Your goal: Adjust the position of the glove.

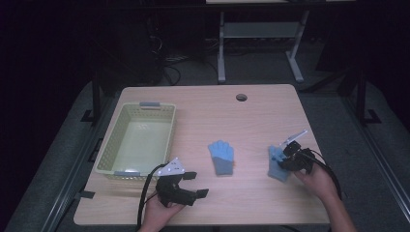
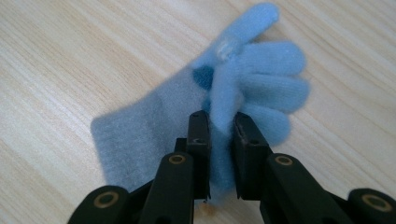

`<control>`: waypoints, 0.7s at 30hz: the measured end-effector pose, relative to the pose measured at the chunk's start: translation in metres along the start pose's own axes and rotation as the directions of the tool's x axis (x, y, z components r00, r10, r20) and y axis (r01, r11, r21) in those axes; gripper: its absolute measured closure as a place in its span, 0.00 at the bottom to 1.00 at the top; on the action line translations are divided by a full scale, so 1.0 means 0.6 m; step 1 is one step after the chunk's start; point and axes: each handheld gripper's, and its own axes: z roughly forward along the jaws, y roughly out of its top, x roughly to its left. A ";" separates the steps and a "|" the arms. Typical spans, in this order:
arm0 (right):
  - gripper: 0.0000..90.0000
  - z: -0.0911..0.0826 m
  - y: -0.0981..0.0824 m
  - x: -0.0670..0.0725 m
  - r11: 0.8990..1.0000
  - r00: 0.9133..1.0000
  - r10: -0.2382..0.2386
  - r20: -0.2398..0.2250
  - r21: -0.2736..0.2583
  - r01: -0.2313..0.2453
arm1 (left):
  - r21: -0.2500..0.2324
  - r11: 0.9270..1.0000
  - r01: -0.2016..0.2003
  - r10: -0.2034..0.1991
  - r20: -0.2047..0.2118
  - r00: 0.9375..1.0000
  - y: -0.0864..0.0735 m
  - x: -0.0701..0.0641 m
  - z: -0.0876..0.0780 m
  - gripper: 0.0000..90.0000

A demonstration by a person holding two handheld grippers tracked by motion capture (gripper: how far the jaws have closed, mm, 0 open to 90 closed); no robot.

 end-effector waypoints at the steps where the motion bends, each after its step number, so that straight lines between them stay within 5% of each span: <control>1: 0.88 0.000 0.000 0.000 1.000 1.000 0.004 -0.002 -0.001 -0.004 | 0.002 1.000 -0.001 0.001 -0.001 1.000 0.000 0.000 0.000 0.23; 21: 0.89 -0.004 0.001 0.000 1.000 1.000 0.008 -0.019 -0.009 -0.009 | -0.006 1.000 0.007 -0.007 0.001 1.000 0.000 0.001 -0.002 0.23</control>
